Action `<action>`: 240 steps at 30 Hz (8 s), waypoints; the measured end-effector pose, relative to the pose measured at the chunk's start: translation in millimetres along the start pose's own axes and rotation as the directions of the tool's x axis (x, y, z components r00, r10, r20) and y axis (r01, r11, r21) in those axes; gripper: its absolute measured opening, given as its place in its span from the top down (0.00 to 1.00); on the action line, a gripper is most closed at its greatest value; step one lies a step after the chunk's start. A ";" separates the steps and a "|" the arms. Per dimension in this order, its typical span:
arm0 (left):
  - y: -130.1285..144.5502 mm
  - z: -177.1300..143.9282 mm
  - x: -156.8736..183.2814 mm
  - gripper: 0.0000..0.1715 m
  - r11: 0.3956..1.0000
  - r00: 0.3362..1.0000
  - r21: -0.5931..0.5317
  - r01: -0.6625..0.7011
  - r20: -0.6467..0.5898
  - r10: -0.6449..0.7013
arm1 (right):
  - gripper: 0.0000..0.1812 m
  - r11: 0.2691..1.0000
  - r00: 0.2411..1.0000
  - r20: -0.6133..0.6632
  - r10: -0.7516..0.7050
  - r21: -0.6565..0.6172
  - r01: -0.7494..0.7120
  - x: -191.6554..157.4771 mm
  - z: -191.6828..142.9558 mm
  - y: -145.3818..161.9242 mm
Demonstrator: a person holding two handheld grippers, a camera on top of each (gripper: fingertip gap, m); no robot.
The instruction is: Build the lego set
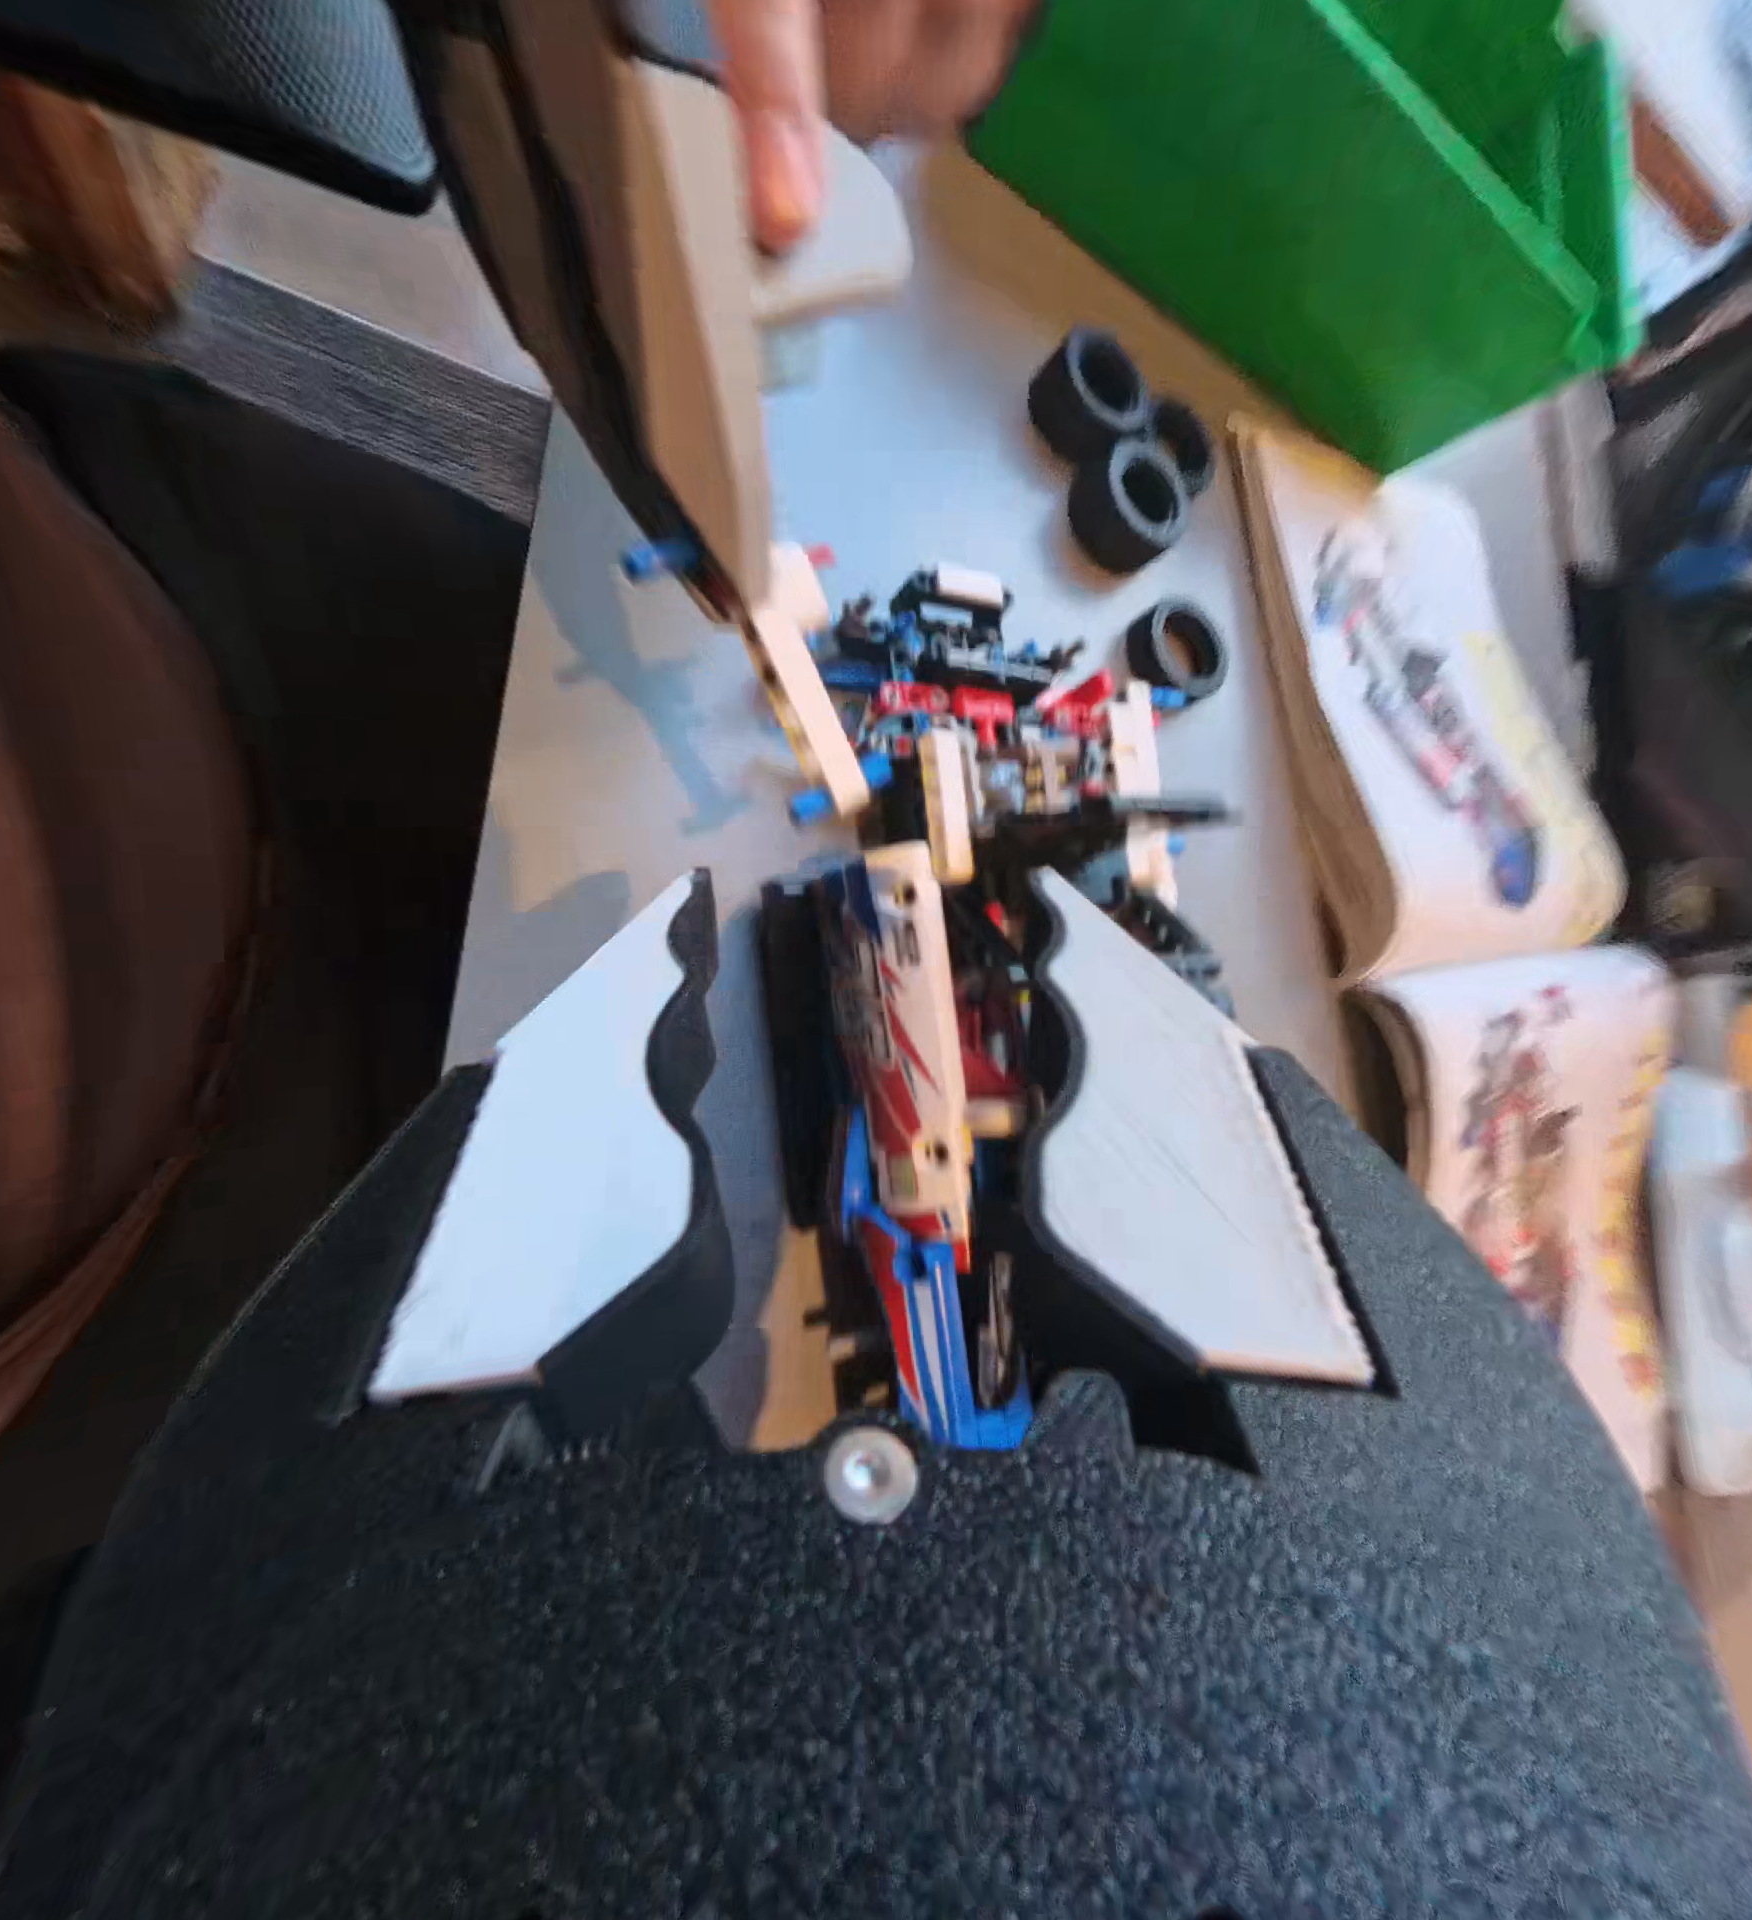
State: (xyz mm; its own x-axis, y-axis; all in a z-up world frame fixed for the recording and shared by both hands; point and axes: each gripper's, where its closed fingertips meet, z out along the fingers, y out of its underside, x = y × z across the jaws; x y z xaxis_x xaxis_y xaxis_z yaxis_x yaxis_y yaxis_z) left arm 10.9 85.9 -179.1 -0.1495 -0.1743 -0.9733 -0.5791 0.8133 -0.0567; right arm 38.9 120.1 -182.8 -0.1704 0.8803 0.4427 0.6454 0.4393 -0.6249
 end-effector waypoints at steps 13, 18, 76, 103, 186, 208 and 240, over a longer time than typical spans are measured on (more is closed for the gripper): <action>47.8 -0.8 -1.7 0.86 0.787 0.797 -0.126 0.604 0.092 -0.597 | 0.95 0.943 0.861 -0.395 -0.321 -0.217 0.252 7.5 35.1 2.3; 42.0 -11.8 8.8 0.85 0.209 0.216 -0.175 0.962 0.022 -0.976 | 0.95 0.949 0.850 -0.432 -0.301 -0.225 0.221 5.1 39.4 2.5; 46.5 11.9 39.1 0.85 0.022 -0.021 -0.253 0.967 -0.167 -0.986 | 0.96 0.875 0.712 -0.512 -0.480 -0.223 0.429 13.6 59.8 0.9; 53.9 4.9 44.4 0.87 0.106 0.092 -0.295 0.950 -0.062 -0.994 | 0.84 0.987 0.987 -0.013 0.160 0.003 -0.160 5.0 42.2 7.3; 71.8 13.6 45.8 0.87 0.228 0.229 -0.319 0.920 -0.034 -0.973 | 0.87 0.853 0.961 0.269 0.060 -0.514 0.091 25.1 81.4 12.4; 84.7 21.0 46.8 0.87 0.286 0.288 -0.356 0.890 -0.050 -0.956 | 0.82 0.839 0.970 0.220 0.103 -0.543 0.035 38.2 80.6 11.3; 87.8 22.1 47.8 0.87 0.265 0.267 -0.327 0.907 -0.042 -0.963 | 0.74 0.772 0.930 0.332 0.156 -0.629 0.095 40.0 85.5 16.1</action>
State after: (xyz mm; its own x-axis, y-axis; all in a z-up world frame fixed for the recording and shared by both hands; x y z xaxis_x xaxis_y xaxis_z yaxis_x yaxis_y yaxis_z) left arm -29.4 161.2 -235.5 0.4842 -0.8529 -0.1955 -0.5513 -0.1238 -0.8251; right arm -21.2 177.7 -230.1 -0.3052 0.9470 0.1006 0.9500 0.3101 -0.0362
